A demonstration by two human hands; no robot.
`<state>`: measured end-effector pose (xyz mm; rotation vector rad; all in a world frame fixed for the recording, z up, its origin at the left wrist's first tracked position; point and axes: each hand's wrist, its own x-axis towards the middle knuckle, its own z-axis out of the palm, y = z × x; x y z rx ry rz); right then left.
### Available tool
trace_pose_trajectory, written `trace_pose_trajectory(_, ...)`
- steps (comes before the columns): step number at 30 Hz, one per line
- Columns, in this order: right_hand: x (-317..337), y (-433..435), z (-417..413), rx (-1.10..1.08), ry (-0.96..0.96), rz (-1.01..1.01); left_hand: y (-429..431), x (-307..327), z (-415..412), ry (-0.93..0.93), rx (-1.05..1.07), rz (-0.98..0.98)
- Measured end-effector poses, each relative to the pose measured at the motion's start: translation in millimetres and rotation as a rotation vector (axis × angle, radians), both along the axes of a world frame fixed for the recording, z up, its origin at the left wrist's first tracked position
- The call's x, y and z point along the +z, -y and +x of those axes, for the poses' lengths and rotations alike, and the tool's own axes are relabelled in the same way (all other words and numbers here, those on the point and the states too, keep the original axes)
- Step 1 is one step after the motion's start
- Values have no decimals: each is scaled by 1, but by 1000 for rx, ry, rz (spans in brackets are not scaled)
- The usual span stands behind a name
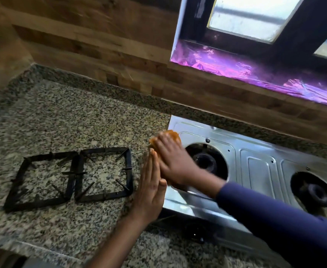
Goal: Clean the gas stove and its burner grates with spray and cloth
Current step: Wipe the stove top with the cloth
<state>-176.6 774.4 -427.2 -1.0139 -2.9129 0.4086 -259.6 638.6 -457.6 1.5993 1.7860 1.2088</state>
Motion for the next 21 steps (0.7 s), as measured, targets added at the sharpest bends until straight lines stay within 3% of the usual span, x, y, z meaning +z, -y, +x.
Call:
trace_pose_trajectory(2,-5,23,6,45,-12,12,0,0,0,-81,15,-15)
trace_pose_trajectory(6,-5,-43,-10,-125,-46,13,-6,3,6,-494,70,-138)
trace_pose_trajectory(11,-1,-115,-6,-274,-13,22,-21,3,15,-666,92,-296)
trace_pose_trajectory(21,-11,-123,176,-733,-9,98,-22,5,16,-624,65,-312)
